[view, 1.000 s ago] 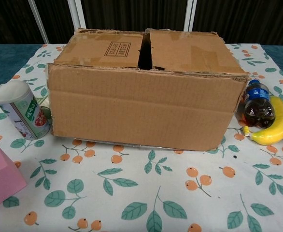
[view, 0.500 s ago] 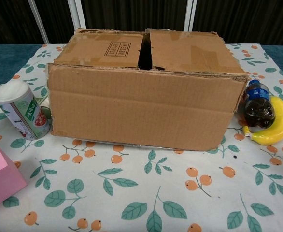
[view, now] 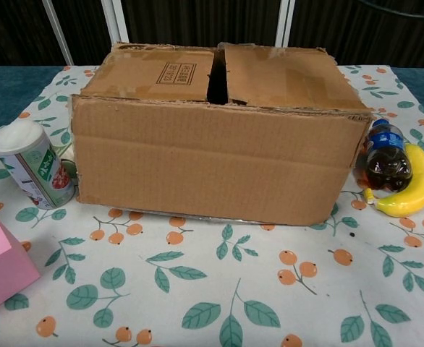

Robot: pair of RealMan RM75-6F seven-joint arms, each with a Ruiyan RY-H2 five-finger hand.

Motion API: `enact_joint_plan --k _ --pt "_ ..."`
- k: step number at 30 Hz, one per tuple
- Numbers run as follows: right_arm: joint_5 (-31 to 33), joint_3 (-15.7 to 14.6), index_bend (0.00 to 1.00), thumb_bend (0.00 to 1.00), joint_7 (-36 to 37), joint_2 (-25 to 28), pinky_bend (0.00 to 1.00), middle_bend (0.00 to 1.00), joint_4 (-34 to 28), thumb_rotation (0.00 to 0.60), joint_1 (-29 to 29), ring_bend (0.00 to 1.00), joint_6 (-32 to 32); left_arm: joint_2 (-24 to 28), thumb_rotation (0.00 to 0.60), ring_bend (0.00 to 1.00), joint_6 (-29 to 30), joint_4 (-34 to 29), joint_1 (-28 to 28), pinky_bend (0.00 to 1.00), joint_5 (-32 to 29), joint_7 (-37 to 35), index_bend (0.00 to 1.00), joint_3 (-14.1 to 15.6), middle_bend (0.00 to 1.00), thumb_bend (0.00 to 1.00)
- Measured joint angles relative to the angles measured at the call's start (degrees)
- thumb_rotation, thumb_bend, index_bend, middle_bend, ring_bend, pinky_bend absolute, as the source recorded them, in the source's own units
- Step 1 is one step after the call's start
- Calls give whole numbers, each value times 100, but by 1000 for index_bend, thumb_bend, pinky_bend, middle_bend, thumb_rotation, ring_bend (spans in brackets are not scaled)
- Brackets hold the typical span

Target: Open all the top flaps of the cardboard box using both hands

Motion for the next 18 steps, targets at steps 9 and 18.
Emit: enact_joint_plan --k 9,18 --pt "481 -263 405 1000 -607 -709 234 232 512 600 930 196 -449 67 600 0 -309 -52 70 10 13 -145 0 -167 0 192" --pt "730 -697 408 1000 -856 -1025 234 234 899 600 1418 198 -725 98 600 0 -479 -106 139 10 37 -186 0 -310 0 193"
